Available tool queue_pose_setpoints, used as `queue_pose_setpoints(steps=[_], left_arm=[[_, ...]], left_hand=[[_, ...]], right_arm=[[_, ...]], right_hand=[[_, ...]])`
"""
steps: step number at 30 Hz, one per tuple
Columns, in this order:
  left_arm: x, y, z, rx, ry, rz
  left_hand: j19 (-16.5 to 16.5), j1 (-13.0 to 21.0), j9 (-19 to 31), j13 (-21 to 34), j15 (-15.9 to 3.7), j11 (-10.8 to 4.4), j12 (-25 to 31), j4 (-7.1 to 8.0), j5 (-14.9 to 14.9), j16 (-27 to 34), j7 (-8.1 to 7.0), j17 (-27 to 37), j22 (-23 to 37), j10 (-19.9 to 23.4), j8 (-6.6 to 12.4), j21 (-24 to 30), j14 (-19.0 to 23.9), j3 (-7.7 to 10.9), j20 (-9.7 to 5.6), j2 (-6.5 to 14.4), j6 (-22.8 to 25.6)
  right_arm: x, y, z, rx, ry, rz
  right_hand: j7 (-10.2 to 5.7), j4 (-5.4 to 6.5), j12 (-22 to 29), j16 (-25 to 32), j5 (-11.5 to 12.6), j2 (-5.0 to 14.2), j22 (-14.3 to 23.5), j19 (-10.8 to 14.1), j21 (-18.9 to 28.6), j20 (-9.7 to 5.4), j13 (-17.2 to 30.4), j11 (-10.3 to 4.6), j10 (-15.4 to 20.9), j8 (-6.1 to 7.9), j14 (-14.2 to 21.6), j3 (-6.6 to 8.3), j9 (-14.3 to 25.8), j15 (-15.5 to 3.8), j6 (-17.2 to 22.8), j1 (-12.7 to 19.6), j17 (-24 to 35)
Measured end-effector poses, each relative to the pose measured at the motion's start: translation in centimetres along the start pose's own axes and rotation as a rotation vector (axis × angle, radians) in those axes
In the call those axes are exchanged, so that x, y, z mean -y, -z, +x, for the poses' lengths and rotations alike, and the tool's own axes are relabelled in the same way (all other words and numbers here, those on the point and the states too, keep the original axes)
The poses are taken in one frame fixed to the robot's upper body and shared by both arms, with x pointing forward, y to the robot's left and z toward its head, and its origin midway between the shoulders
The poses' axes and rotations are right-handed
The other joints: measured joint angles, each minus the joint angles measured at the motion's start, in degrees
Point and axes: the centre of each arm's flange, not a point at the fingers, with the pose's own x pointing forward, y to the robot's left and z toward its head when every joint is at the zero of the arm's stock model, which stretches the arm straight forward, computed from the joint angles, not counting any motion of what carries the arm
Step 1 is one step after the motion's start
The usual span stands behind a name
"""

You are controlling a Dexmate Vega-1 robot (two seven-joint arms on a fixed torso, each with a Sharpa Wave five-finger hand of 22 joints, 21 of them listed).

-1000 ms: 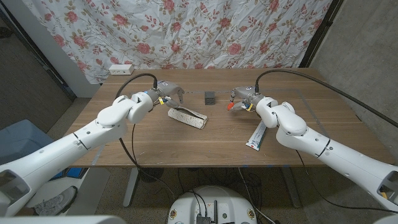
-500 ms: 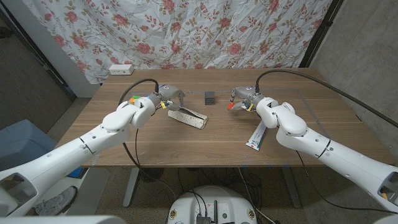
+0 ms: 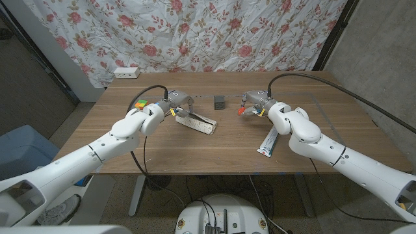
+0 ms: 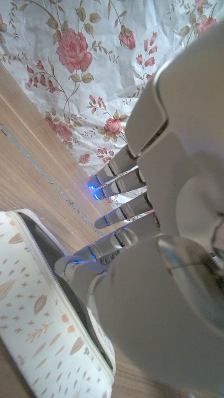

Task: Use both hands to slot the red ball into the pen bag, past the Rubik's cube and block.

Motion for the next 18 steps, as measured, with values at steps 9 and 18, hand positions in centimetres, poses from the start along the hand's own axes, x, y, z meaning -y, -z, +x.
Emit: queue_pose_setpoints(steps=[9, 18], left_arm=[[0.42, -0.19, 0.34, 0.004, 0.001, 0.008], [0.70, -0.37, 0.67, 0.011, -0.004, 0.013]], left_hand=[[0.54, 0.47, 0.00, 0.00, 0.09, 0.09, 0.09, -0.01, 0.00, 0.00, 0.43, 0.00, 0.00, 1.14, 0.22, 0.14, 0.71, -0.47, 0.07, 0.47, 1.00], [1.29, 1.16, 0.00, 0.00, 0.00, 0.00, 0.22, 0.06, 0.00, 0.00, 0.53, -0.01, 0.00, 2.05, 0.22, 0.22, 1.23, -0.85, -0.06, 1.16, 2.13]], right_arm=[[0.02, 0.00, -0.04, -0.003, 0.001, 0.003], [-0.03, -0.02, -0.12, -0.007, 0.003, 0.007]], right_hand=[[0.00, 0.00, 0.00, 0.00, -0.01, -0.01, 0.00, 0.00, 0.00, 0.00, 0.00, 0.00, 0.00, -0.09, 0.00, 0.00, 0.00, 0.00, 0.00, -0.01, 0.00], [0.00, 0.00, 0.00, 0.00, -0.05, -0.01, 0.00, 0.00, 0.00, 0.00, 0.00, -0.07, 0.34, -0.09, 0.00, 0.00, 0.00, 0.00, 0.00, -0.02, 0.28]])
